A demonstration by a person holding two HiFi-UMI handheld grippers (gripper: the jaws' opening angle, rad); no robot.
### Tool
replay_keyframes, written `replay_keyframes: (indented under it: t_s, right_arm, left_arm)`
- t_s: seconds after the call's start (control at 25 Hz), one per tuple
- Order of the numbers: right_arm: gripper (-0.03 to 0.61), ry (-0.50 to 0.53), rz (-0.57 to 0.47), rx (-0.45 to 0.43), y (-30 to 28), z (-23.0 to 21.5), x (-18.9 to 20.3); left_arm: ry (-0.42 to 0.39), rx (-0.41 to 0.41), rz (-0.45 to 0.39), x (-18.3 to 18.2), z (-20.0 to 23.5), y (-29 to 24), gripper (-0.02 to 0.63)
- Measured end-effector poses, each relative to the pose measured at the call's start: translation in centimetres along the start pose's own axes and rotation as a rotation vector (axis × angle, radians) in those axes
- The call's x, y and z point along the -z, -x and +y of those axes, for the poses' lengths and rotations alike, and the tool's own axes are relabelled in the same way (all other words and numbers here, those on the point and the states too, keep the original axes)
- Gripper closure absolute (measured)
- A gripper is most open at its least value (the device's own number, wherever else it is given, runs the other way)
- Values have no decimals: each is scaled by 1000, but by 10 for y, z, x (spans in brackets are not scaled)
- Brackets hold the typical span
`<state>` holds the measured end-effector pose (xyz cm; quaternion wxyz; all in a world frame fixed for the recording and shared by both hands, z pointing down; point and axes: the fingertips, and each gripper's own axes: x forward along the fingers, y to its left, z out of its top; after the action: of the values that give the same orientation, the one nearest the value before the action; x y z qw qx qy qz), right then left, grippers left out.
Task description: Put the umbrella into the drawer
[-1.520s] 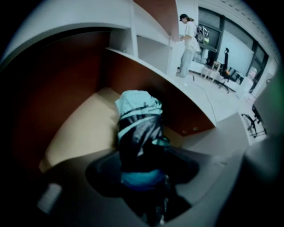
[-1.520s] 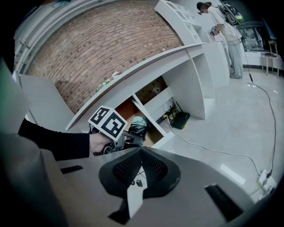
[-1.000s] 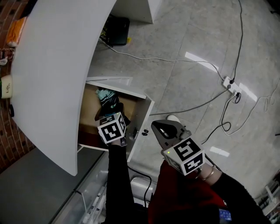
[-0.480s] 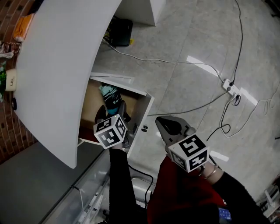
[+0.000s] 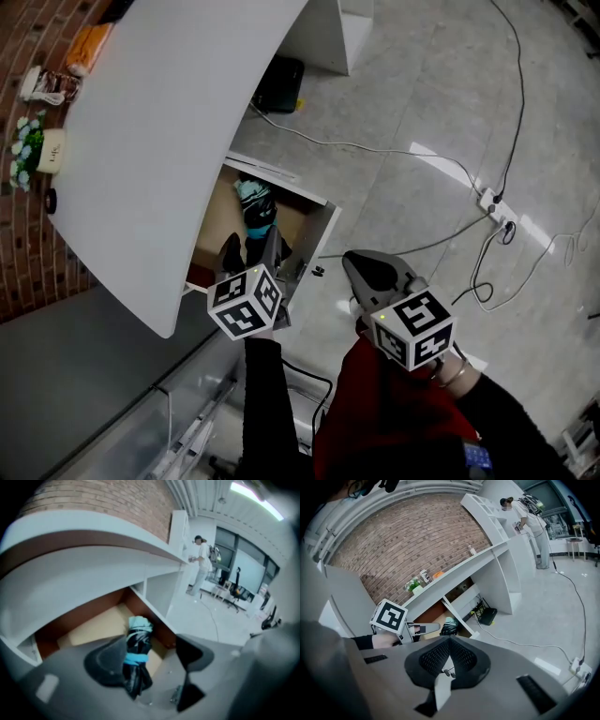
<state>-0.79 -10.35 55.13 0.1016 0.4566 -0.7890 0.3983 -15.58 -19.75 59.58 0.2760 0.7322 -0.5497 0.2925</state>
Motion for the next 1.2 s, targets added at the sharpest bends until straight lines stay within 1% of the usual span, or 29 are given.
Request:
replay_keyframes:
  t_s: [0.2, 0.32, 0.44, 0.68, 0.88, 1.0, 1.12, 1.2]
  right_arm:
    - [577, 41, -20, -8, 15, 20, -8]
    - [577, 66, -28, -10, 25, 34, -9]
    - [577, 88, -40, -6, 33, 43, -12]
    - [577, 119, -62, -24, 48, 66, -18]
    - [577, 130, -73, -57, 64, 86, -24]
    - [577, 162, -87, -81, 76, 102, -30]
    - [577, 205, -109, -101, 90, 114, -40]
    - [577, 225, -125, -107, 98, 121, -47]
  left_arm:
    - [57, 12, -52, -5, -2, 31, 343]
    - [56, 8, -88, -8, -1, 53, 398]
    - [61, 28, -118, -10, -4, 71, 440]
    - [72, 57, -180, -13, -10, 113, 606]
    - [102, 89, -233, -17, -20, 150, 611]
    - [108, 99, -258, -19, -23, 176, 611]
    - [126, 117, -305, -25, -27, 203, 611]
    - [113, 119, -336, -31, -30, 221, 611]
